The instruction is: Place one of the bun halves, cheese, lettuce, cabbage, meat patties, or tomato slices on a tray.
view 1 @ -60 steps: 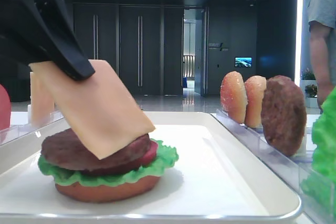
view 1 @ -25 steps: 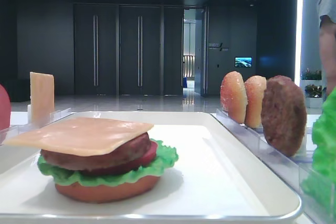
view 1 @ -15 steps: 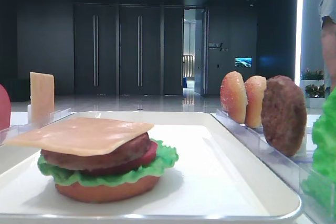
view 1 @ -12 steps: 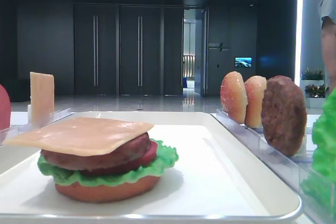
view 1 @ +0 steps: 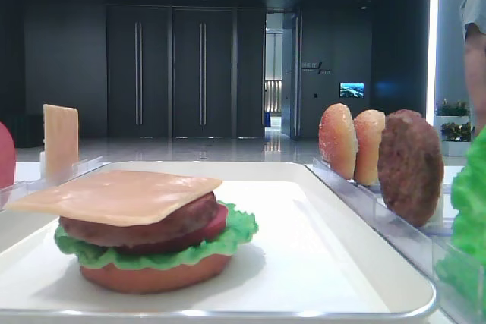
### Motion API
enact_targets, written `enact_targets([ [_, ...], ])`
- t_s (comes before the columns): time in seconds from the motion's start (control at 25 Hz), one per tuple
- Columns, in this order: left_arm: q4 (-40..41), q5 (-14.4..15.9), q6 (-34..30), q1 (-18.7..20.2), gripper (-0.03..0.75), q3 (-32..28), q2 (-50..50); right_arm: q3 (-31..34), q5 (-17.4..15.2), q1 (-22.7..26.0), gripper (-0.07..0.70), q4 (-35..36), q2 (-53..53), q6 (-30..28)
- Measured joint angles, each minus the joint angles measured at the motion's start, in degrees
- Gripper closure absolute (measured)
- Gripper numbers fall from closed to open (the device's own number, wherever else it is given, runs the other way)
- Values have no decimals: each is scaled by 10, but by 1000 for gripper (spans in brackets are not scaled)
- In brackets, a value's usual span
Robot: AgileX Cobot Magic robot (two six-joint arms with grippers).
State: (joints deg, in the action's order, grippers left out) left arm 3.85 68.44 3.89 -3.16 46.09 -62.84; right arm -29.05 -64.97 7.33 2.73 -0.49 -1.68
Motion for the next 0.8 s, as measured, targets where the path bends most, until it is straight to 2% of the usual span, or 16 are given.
enact_targets([
  [0.16, -1, -8, 0, 0, 69, -84, 113, 0, 0, 0, 82, 0, 0, 0],
  [0.36, -1, -18, -1, 0, 84, -158, 258, 0, 0, 0, 82, 0, 0, 0],
  [0.8, 5, -44, -1, 0, 99, -187, 535, 0, 0, 0, 82, 0, 0, 0],
])
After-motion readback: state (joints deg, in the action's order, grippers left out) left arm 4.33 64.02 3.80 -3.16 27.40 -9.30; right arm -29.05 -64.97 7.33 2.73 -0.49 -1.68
